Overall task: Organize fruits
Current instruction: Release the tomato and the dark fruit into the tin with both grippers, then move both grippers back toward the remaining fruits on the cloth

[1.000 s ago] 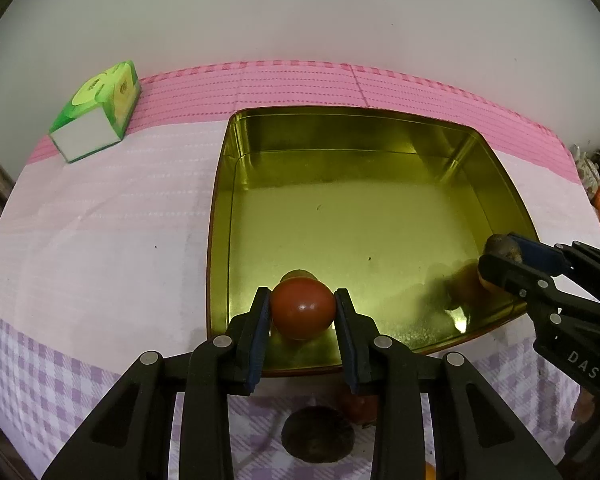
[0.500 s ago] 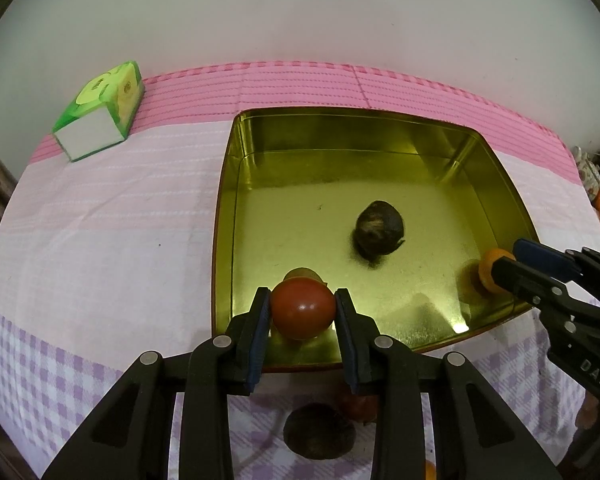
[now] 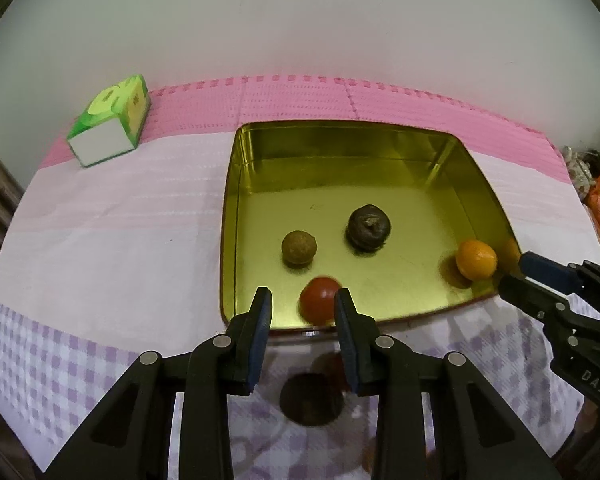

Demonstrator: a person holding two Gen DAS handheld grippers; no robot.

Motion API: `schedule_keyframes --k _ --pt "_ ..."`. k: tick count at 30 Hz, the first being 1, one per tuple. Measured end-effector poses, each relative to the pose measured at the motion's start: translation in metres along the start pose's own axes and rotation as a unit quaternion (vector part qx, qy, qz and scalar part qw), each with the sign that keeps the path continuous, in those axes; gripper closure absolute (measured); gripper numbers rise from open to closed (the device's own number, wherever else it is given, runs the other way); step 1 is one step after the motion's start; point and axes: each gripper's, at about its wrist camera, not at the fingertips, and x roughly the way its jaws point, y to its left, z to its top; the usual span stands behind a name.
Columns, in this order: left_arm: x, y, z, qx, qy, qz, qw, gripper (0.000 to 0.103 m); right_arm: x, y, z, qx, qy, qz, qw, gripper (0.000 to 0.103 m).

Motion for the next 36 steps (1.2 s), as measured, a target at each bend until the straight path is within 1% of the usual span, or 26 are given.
schedule_keyframes --k 5,8,15,23,29,36 --pt "-0.021 -0.001 -0.014 0.004 -0.007 -0.005 1.0 0.069 -0.013 0.0 -0.018 0.003 0.002 0.004 1.0 0.067" --pt "-0.031 -0.002 -0.028 0.01 -0.009 -0.004 0.9999 0.069 -0.021 0.002 -0.032 -0.001 0.007 0.005 1.0 0.067" --pt "-0.043 -0.005 -0.065 0.013 0.009 -0.008 0.9998 0.069 -0.034 0.005 -0.066 -0.006 0.025 0.01 1.0 0.067" --pt "-0.047 -0.015 -0.097 0.017 0.022 -0.013 0.9995 0.069 -0.035 0.014 -0.1 -0.008 0.049 0.015 0.999 0.067" --pt "-0.048 -0.021 -0.108 0.019 0.026 -0.017 0.9993 0.069 -0.027 0.025 -0.112 -0.019 0.065 0.023 0.997 0.067" --pt "-0.043 -0.025 -0.111 0.022 0.034 -0.024 0.9989 0.069 -0.018 0.029 -0.113 -0.021 0.077 0.024 0.997 0.067"
